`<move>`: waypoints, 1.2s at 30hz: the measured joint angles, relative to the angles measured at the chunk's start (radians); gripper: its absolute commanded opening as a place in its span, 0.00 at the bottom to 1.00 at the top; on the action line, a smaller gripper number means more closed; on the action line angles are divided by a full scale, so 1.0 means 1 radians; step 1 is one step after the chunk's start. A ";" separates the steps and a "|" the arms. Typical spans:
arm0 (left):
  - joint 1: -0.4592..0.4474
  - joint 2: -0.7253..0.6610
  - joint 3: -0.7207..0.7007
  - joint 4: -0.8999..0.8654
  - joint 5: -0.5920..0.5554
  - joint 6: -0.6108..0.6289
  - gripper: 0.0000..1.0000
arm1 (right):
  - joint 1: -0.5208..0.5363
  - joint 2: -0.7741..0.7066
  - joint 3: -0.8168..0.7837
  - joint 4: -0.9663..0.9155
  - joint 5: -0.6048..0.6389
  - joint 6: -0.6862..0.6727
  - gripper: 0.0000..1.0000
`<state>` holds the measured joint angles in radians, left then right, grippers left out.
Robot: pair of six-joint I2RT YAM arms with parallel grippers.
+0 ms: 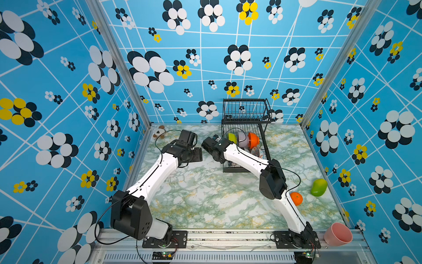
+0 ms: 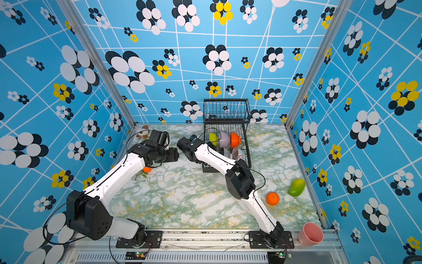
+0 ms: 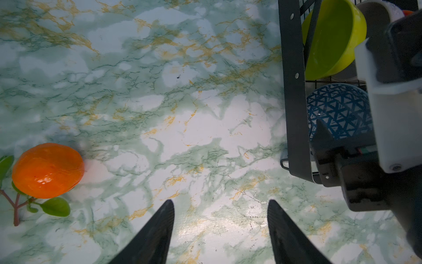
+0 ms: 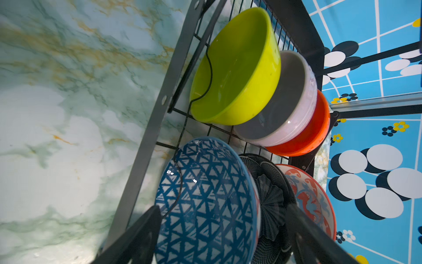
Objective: Load bowls into a dish rack
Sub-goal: Place the bowl in the dish rack, then reset both arms
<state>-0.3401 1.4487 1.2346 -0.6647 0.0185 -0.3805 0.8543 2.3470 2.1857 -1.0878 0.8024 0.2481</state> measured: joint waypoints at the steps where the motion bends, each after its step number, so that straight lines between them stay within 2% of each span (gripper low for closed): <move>1: 0.000 0.000 0.000 0.000 0.000 0.000 0.67 | 0.000 -0.005 0.000 0.000 -0.002 0.000 0.92; 9: 0.000 -0.008 -0.002 0.000 0.000 0.000 0.67 | 0.000 -0.042 -0.027 0.026 -0.026 0.000 0.99; 20: 0.000 -0.032 -0.003 0.008 -0.001 0.000 0.68 | -0.011 -0.161 -0.143 0.085 -0.094 0.004 0.99; 27: 0.000 -0.041 -0.003 0.008 -0.001 0.004 0.67 | -0.053 -0.301 -0.270 0.177 -0.216 0.027 0.99; 36: 0.000 -0.047 -0.013 0.026 -0.001 0.008 0.67 | -0.147 -0.531 -0.512 0.354 -0.407 0.042 0.99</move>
<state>-0.3401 1.4014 1.2213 -0.6392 0.0177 -0.3729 0.7071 1.8164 1.6737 -0.7334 0.3958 0.2905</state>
